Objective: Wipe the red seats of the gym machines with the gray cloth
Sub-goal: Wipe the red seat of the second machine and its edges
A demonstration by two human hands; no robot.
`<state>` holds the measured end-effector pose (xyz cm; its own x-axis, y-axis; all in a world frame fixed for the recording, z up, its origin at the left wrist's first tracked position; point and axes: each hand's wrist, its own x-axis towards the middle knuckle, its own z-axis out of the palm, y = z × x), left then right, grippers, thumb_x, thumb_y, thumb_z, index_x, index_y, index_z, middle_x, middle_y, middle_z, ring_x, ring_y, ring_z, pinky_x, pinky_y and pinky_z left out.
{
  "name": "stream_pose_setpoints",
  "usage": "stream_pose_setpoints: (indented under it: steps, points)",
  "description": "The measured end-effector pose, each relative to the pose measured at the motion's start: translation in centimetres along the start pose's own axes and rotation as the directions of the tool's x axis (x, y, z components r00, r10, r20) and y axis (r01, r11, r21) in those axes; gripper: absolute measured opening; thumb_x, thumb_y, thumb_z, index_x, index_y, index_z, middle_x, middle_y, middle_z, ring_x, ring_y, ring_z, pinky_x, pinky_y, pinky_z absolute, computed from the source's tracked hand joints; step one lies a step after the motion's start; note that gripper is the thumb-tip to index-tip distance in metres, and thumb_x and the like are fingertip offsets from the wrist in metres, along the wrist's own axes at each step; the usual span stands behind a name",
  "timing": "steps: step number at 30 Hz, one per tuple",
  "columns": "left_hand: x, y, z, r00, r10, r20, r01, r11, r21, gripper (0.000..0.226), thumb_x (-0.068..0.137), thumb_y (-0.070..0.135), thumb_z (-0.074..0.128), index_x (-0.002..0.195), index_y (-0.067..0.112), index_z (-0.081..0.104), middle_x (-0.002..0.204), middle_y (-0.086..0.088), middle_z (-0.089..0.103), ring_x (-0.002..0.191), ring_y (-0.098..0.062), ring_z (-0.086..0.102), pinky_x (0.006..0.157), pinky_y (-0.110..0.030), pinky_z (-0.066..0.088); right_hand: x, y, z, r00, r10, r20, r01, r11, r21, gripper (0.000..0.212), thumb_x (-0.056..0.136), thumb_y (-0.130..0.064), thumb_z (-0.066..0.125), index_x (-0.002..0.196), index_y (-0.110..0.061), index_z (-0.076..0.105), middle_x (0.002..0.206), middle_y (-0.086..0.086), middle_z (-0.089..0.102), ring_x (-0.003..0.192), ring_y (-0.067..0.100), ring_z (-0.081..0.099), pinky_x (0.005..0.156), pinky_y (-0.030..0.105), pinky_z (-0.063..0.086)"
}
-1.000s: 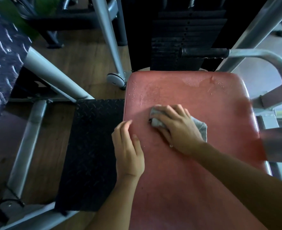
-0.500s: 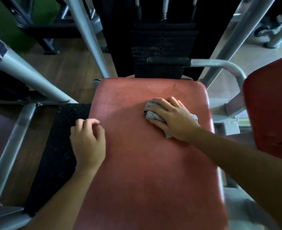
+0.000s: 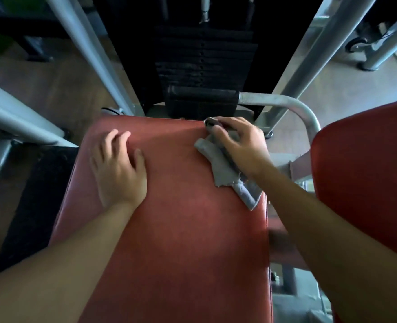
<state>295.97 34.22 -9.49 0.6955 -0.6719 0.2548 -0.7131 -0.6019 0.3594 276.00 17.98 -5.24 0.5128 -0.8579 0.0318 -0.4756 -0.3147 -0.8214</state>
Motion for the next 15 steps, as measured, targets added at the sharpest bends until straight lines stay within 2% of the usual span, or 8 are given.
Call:
stream_pose_setpoints:
  steps: [3, 4, 5, 7, 8, 10, 13, 15]
  points:
    - [-0.1, 0.2, 0.0, 1.000, -0.008, -0.001, 0.008, 1.000, 0.011, 0.044, 0.096, 0.032, 0.047, 0.136, 0.017, 0.054, 0.146, -0.006, 0.048, 0.134, -0.038, 0.043, 0.115, -0.054, 0.029, 0.8, 0.0, -1.5, 0.992, 0.128, -0.002, -0.127, 0.988, 0.083, 0.025, 0.091, -0.043, 0.069, 0.111, -0.030, 0.075, 0.094, -0.018, 0.072, 0.088, -0.008, 0.065, 0.079, 0.011, 0.048]
    - [-0.2, 0.4, -0.1, 1.000, -0.007, 0.003, 0.007, 1.000, 0.016, 0.043, 0.096, 0.032, 0.047, 0.136, 0.017, 0.054, 0.146, -0.006, 0.047, 0.134, -0.038, 0.043, 0.115, -0.055, 0.029, 1.0, 0.2, -2.1, 0.989, 0.144, -0.021, -0.144, 0.989, 0.018, 0.025, 0.091, -0.041, 0.069, 0.112, -0.029, 0.074, 0.094, -0.017, 0.072, 0.087, -0.005, 0.064, 0.078, 0.010, 0.046]
    - [-0.2, 0.4, -0.1, 1.000, -0.011, 0.006, 0.011, 1.000, 0.025, 0.043, 0.096, 0.032, 0.047, 0.136, 0.018, 0.053, 0.147, -0.006, 0.047, 0.134, -0.038, 0.042, 0.115, -0.055, 0.030, 1.0, 0.4, -2.4, 0.990, 0.130, -0.052, -0.135, 0.986, -0.100, 0.026, 0.091, -0.039, 0.068, 0.114, -0.027, 0.073, 0.101, -0.013, 0.073, 0.094, -0.001, 0.063, 0.083, 0.013, 0.045]
    - [-0.1, 0.5, -0.1, 0.999, -0.030, 0.020, 0.029, 0.999, 0.046, 0.043, 0.097, 0.031, 0.047, 0.137, 0.018, 0.052, 0.148, -0.005, 0.046, 0.135, -0.038, 0.040, 0.116, -0.055, 0.029, 0.1, 0.1, -2.4, 0.988, 0.046, -0.149, -0.094, 0.938, -0.333, 0.028, 0.092, -0.033, 0.067, 0.118, -0.026, 0.071, 0.122, -0.006, 0.067, 0.118, 0.017, 0.053, 0.097, 0.029, 0.038]
    - [0.0, 0.5, -0.1, 0.999, -0.036, 0.028, 0.035, 0.998, 0.059, 0.043, 0.097, 0.031, 0.047, 0.137, 0.018, 0.052, 0.149, -0.005, 0.045, 0.136, -0.038, 0.040, 0.116, -0.055, 0.029, -0.6, -0.6, -2.1, 0.974, -0.012, -0.227, -0.079, 0.917, -0.390, 0.027, 0.091, -0.029, 0.067, 0.117, -0.025, 0.072, 0.126, -0.004, 0.064, 0.121, 0.023, 0.049, 0.098, 0.035, 0.036]
    - [0.0, 0.5, -0.1, 0.999, -0.025, 0.024, 0.022, 0.996, 0.084, 0.043, 0.096, 0.030, 0.047, 0.137, 0.017, 0.052, 0.149, -0.006, 0.045, 0.134, -0.040, 0.041, 0.115, -0.055, 0.030, -2.2, -1.9, -0.9, 0.930, -0.159, -0.331, 0.003, 0.905, -0.425, 0.024, 0.088, -0.019, 0.066, 0.111, -0.021, 0.074, 0.117, -0.001, 0.066, 0.111, 0.027, 0.051, 0.090, 0.039, 0.040]
    - [-0.1, 0.6, -0.1, 0.999, -0.029, 0.021, 0.027, 0.996, 0.086, 0.043, 0.095, 0.029, 0.049, 0.137, 0.017, 0.052, 0.149, -0.006, 0.046, 0.132, -0.040, 0.042, 0.113, -0.057, 0.031, -4.0, -2.1, 1.3, 0.954, -0.208, -0.218, 0.122, 0.929, -0.351, 0.019, 0.089, -0.012, 0.064, 0.106, -0.012, 0.073, 0.105, 0.004, 0.066, 0.098, 0.026, 0.055, 0.085, 0.040, 0.045]
    - [0.0, 0.7, -0.2, 0.999, -0.042, 0.027, 0.040, 0.995, 0.091, 0.044, 0.095, 0.031, 0.047, 0.137, 0.017, 0.052, 0.150, -0.006, 0.045, 0.132, -0.041, 0.042, 0.112, -0.058, 0.032, -4.3, -1.2, 2.1, 0.970, -0.153, -0.190, 0.077, 0.932, -0.355, 0.025, 0.092, -0.018, 0.062, 0.114, -0.012, 0.072, 0.114, 0.005, 0.066, 0.107, 0.028, 0.055, 0.093, 0.043, 0.045]
